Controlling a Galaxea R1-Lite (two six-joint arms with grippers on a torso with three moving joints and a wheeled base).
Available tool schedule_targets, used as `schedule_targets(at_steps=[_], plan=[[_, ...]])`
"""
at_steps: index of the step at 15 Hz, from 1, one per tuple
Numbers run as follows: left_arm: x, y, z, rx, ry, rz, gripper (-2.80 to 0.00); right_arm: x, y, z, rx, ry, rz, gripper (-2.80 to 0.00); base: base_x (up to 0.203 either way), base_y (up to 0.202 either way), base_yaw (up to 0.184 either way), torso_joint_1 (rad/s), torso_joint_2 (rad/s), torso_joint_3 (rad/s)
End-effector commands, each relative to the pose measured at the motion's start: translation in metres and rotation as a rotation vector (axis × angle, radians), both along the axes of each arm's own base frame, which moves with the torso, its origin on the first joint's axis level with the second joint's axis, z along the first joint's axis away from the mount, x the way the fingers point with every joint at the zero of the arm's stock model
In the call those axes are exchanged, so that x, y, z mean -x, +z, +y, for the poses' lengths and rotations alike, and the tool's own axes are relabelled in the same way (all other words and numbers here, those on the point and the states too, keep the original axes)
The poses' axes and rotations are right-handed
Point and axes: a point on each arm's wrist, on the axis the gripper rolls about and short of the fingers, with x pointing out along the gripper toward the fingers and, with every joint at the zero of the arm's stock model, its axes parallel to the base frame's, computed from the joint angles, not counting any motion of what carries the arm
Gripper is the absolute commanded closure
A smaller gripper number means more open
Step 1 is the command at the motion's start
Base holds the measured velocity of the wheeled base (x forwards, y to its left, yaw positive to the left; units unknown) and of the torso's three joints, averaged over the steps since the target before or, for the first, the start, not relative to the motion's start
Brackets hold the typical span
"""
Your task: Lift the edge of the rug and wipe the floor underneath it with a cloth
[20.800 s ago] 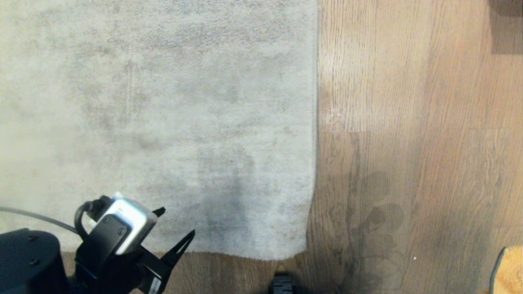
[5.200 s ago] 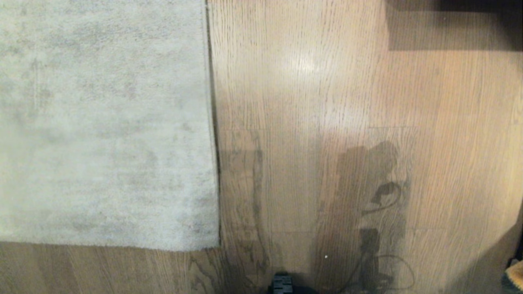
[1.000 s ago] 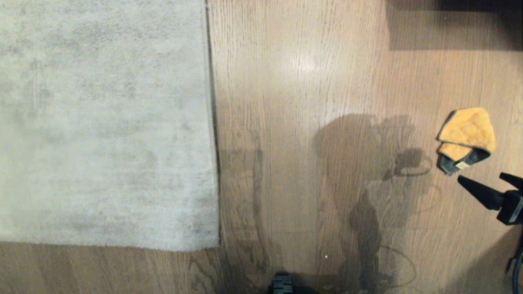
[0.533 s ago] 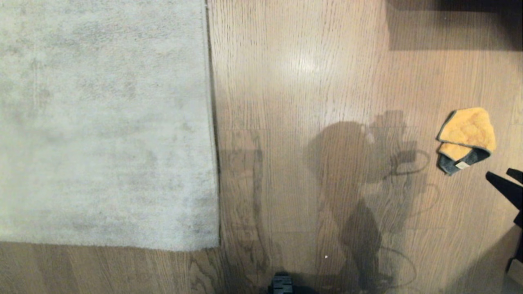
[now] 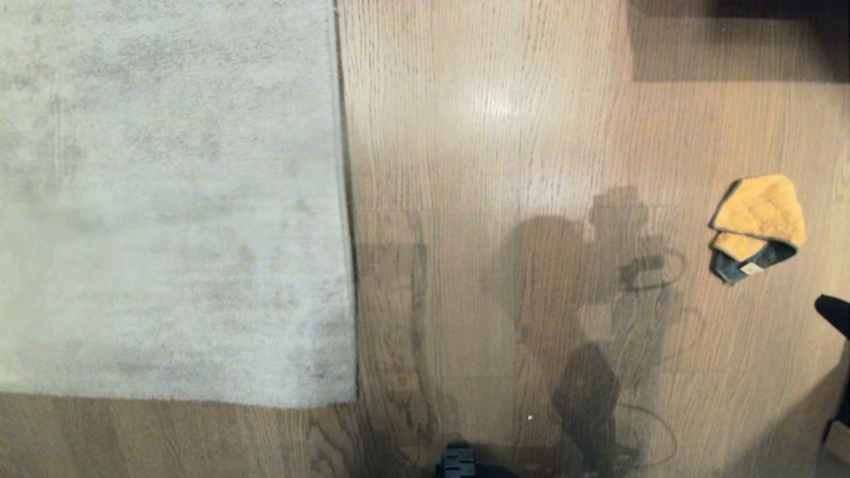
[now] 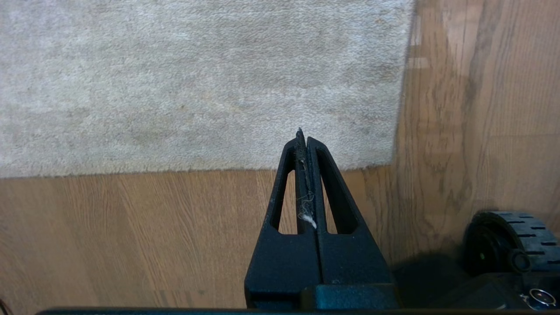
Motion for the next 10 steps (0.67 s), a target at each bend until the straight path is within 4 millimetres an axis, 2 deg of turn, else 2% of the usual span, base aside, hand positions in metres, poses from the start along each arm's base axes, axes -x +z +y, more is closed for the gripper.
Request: schedule_targets(at_steps=[1,4,7,10], plan=[[0.000,0.000,0.000,0.000,0.000,-0.001,0.00,0.024,0.002,0.010,0.014,0.059,-0.063,0.00,0.000,0.000,0.000,0.000,0.00,0.000],[0.000,0.000,0.000,0.000,0.000,-0.001,0.00,0.037,0.003,0.020,0.009,0.127,-0.109,0.00,0.000,0.000,0.000,0.000,0.00,0.000],[0.000,0.000,0.000,0.000,0.000,0.000,0.00,0.053,-0.004,0.022,0.001,0.141,-0.158,0.00,0.000,0.000,0.000,0.000,0.00,0.000],[0.000,0.000,0.000,0.000,0.000,0.000,0.00,0.074,-0.023,0.023,-0.011,0.165,-0.200,0.00,0.000,0.000,0.000,0.000,0.00,0.000]])
